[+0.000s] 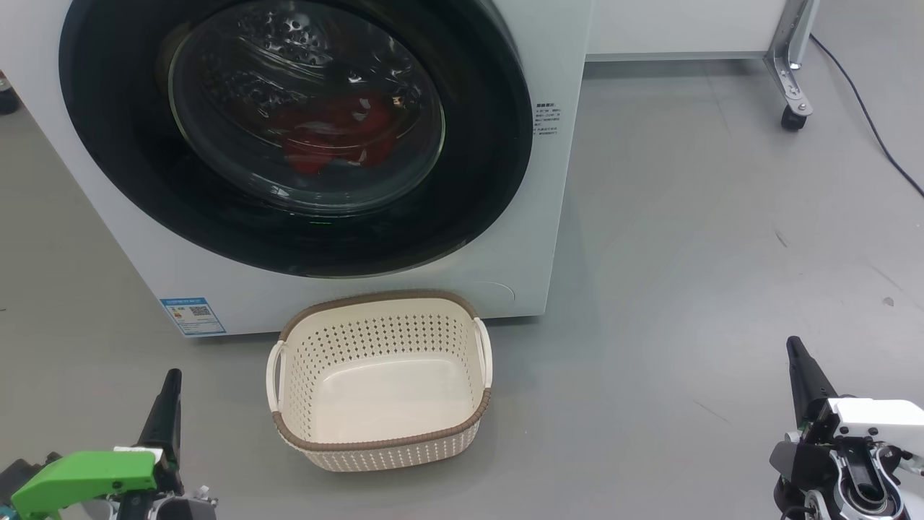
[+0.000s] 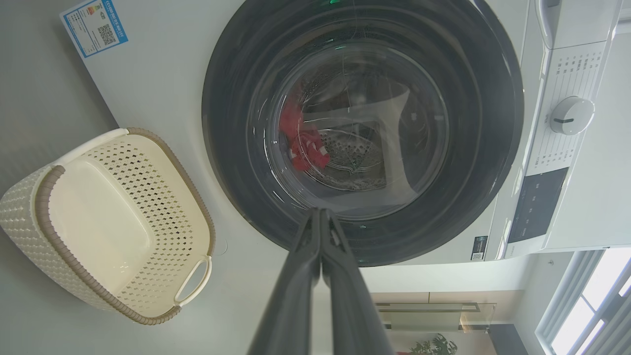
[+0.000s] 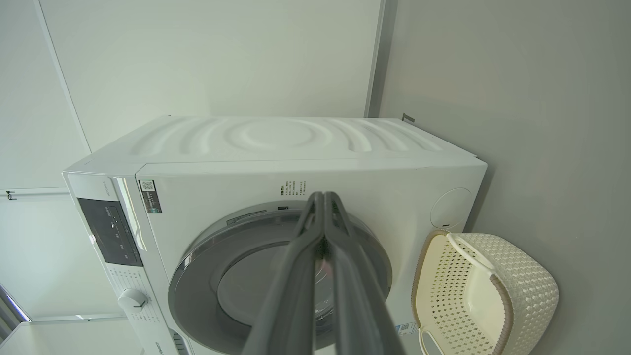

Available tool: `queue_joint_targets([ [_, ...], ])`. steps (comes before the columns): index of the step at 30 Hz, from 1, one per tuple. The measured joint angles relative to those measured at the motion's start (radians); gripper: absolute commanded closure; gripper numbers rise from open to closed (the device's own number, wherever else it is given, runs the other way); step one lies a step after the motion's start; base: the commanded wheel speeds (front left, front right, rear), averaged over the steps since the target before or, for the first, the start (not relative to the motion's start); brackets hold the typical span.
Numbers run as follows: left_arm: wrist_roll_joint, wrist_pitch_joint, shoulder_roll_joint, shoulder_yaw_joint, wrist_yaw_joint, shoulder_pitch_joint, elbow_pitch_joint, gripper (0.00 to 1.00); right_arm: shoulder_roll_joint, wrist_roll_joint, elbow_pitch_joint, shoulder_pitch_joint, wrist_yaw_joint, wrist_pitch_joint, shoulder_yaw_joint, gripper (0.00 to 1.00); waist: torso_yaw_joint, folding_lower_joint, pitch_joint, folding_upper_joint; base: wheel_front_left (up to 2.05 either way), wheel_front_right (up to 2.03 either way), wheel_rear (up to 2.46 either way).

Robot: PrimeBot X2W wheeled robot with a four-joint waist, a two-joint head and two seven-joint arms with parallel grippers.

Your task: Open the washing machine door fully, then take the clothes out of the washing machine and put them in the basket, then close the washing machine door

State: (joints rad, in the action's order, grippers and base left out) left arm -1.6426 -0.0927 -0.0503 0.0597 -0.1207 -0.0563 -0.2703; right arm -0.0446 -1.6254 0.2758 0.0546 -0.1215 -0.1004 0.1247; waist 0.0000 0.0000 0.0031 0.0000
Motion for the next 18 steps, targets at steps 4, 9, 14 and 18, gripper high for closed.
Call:
queue_joint_targets([
  [4, 0.000, 0.000, 0.000, 0.000, 0.000, 0.000, 0.000, 1.00, 0.000, 0.000, 0.000, 0.000, 0.000, 0.000, 0.000, 1.00, 0.000, 0.0000, 0.000, 0.0000, 0.00, 0.00, 0.00],
  [9, -0.001, 0.000, 0.016, -0.004, 0.001, 0.031, -0.042, 0.00, 0.021, 0.000, 0.042, -0.036, 0.001, 0.000, -0.002, 0.00, 0.000, 0.0000, 0.000, 0.0000, 0.00, 0.00, 0.00],
  [14, 0.000, 0.002, 0.021, -0.012, 0.001, 0.040, -0.043, 0.00, 0.020, 0.000, 0.045, -0.046, 0.001, 0.002, -0.002, 0.00, 0.000, 0.0001, 0.000, 0.0000, 0.00, 0.00, 0.00],
  [18, 0.000, 0.008, 0.021, -0.024, 0.001, 0.039, -0.039, 0.00, 0.018, 0.002, 0.041, -0.046, 0.001, 0.009, -0.001, 0.00, 0.000, 0.0001, 0.001, 0.0000, 0.00, 0.00, 0.00],
])
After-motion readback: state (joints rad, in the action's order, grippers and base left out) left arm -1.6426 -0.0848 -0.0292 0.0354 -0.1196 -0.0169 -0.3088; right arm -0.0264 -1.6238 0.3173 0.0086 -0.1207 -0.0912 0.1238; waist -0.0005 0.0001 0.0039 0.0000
